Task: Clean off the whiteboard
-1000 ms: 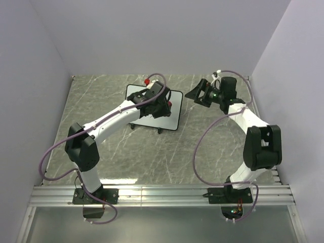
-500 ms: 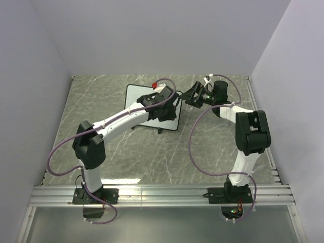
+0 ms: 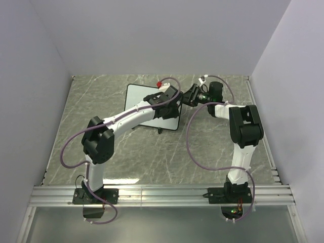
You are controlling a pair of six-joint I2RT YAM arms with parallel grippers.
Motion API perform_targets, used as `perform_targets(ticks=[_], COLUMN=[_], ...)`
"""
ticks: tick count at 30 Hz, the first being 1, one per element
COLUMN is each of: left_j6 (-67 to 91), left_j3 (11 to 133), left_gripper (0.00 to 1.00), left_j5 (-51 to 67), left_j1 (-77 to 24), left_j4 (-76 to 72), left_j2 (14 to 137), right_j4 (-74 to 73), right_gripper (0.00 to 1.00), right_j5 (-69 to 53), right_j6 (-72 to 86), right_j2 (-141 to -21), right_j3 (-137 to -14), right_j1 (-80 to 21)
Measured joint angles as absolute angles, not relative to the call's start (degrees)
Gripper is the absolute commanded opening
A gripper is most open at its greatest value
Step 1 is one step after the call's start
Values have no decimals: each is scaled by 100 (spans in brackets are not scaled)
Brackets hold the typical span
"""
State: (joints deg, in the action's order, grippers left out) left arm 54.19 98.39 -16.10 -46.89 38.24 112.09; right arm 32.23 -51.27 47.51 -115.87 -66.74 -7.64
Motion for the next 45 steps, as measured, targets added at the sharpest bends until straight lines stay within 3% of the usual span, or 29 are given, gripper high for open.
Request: perform_targets(ticks=[15, 28, 37, 45], left_j6=[4893, 4877, 4866, 4689], left_j3=[9494, 8200, 7603, 7430], left_gripper=[0, 0, 0, 0], left_j5=[-1509, -526, -657, -725], left_j1=[-4289, -3592, -2187, -2102], left_j4=[2344, 1199, 1953, 1997], left_j2=[11568, 11120, 10643, 10573], right_j4=[2523, 1938, 1479, 1186], right_gripper=[0, 0, 0, 0], right_j5=[-5465, -5441, -5367, -5317], right_j6=[4060, 3387, 3271, 3111], right_j2=[-11824, -11939, -11913, -11813], right_j3=[-7546, -7806, -7985, -7985], right_j1=[-976, -961, -1076, -1111])
